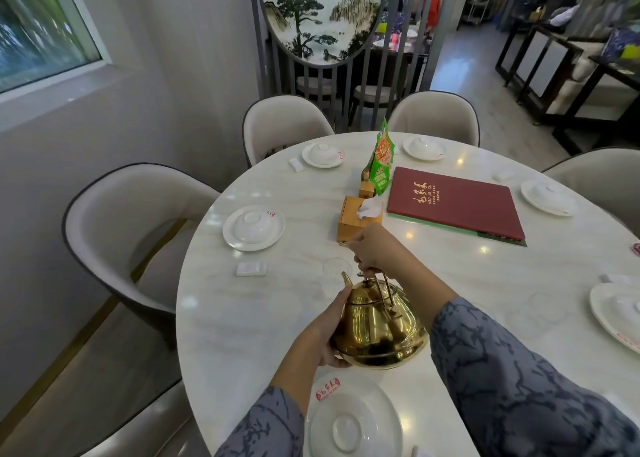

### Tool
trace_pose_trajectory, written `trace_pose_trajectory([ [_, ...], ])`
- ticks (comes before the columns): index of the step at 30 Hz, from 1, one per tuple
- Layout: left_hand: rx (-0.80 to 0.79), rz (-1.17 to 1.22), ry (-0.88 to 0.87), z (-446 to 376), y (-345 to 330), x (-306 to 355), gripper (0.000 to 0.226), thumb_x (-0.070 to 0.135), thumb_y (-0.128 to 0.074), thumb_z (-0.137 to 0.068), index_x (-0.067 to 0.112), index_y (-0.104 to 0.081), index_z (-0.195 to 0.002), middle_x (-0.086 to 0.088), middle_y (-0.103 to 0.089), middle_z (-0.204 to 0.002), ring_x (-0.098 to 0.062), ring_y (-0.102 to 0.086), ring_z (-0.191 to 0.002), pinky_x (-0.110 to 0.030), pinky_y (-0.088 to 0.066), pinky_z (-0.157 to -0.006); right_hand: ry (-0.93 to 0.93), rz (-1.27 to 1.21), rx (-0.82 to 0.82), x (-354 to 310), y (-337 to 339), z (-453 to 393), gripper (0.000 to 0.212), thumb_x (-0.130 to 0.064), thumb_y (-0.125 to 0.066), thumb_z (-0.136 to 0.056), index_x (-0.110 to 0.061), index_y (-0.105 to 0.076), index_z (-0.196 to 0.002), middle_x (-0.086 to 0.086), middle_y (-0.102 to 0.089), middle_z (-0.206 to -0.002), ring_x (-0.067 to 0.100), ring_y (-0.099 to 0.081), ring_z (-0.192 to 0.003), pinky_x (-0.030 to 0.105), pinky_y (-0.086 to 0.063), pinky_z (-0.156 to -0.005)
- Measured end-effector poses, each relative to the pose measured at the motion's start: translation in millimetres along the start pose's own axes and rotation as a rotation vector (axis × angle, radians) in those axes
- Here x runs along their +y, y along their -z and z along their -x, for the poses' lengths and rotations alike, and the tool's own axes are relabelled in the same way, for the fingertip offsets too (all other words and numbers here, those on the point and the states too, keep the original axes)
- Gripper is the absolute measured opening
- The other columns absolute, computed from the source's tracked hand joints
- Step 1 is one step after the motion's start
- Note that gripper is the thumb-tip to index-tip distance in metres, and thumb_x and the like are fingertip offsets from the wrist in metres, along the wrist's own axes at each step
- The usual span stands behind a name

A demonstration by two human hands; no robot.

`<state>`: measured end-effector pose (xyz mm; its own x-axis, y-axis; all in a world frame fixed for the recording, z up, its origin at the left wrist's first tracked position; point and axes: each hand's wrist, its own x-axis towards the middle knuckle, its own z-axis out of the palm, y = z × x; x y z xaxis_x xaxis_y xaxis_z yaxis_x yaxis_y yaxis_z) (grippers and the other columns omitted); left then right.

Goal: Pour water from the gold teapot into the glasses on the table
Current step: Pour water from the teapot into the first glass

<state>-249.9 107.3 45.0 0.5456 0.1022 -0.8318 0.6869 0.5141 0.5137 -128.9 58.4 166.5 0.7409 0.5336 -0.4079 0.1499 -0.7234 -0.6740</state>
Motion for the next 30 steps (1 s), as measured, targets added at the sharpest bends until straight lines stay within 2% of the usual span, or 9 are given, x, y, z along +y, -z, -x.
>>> trace_pose_trajectory([
  [4, -0.003, 0.008, 0.002, 1.2, -2.2, 0.5, 0.107, 0.095, -0.061, -0.049, 0.019, -0.066, -0.125, -0.013, -0.067, -0.127, -0.033, -0.060, -0.119, -0.049, -0.049, -0.105, 0.012, 0.012, -0.001, 1.9, 1.6, -1.8, 0.025, -0.013, -0.050, -0.097, 0.003, -0.066, -0.106, 0.018, -0.062, -0.084, 0.030, -0.058, -0.070, 0.032, -0.049, -0.059],
  [8, -0.009, 0.005, 0.007, 5.1, -4.8, 1.8, 0.102, 0.093, -0.058, -0.059, 0.018, -0.063, -0.128, -0.014, -0.066, -0.129, -0.033, -0.059, -0.119, -0.047, -0.051, -0.102, 0.021, 0.030, 0.005, 1.4, 3.4, -2.4, 0.012, -0.014, -0.051, -0.096, -0.005, -0.060, -0.094, 0.015, -0.061, -0.079, 0.021, -0.055, -0.055, 0.030, -0.047, -0.054],
  [14, -0.035, 0.017, 0.010, 11.2, -7.8, 2.2, 0.098, 0.091, -0.054, -0.065, 0.018, -0.061, -0.131, -0.015, -0.062, -0.133, -0.034, -0.056, -0.122, -0.047, -0.049, -0.105, 0.021, 0.046, 0.001, -1.1, 6.1, -1.0, 0.010, -0.010, -0.052, -0.096, -0.003, -0.058, -0.092, 0.011, -0.059, -0.070, 0.020, -0.054, -0.053, 0.029, -0.047, -0.054],
  [22, -0.041, 0.028, 0.009, 20.0, -11.9, 4.8, 0.094, 0.088, -0.052, -0.071, 0.018, -0.059, -0.133, -0.015, -0.061, -0.134, -0.034, -0.056, -0.123, -0.045, -0.054, -0.089, 0.019, 0.059, 0.010, -2.9, 8.9, -2.3, 0.009, -0.009, -0.053, -0.095, -0.002, -0.058, -0.093, 0.016, -0.060, -0.077, 0.021, -0.054, -0.051, 0.030, -0.047, -0.052],
  [30, -0.042, 0.024, 0.009, 26.4, -16.4, 7.5, 0.090, 0.086, -0.051, -0.074, 0.017, -0.057, -0.131, -0.016, -0.059, -0.135, -0.035, -0.054, -0.124, -0.044, -0.052, -0.091, 0.018, 0.052, -0.002, -6.8, 15.0, 1.6, 0.010, -0.011, -0.054, -0.094, -0.002, -0.058, -0.092, 0.017, -0.062, -0.081, 0.026, -0.058, -0.061, 0.031, -0.049, -0.054],
])
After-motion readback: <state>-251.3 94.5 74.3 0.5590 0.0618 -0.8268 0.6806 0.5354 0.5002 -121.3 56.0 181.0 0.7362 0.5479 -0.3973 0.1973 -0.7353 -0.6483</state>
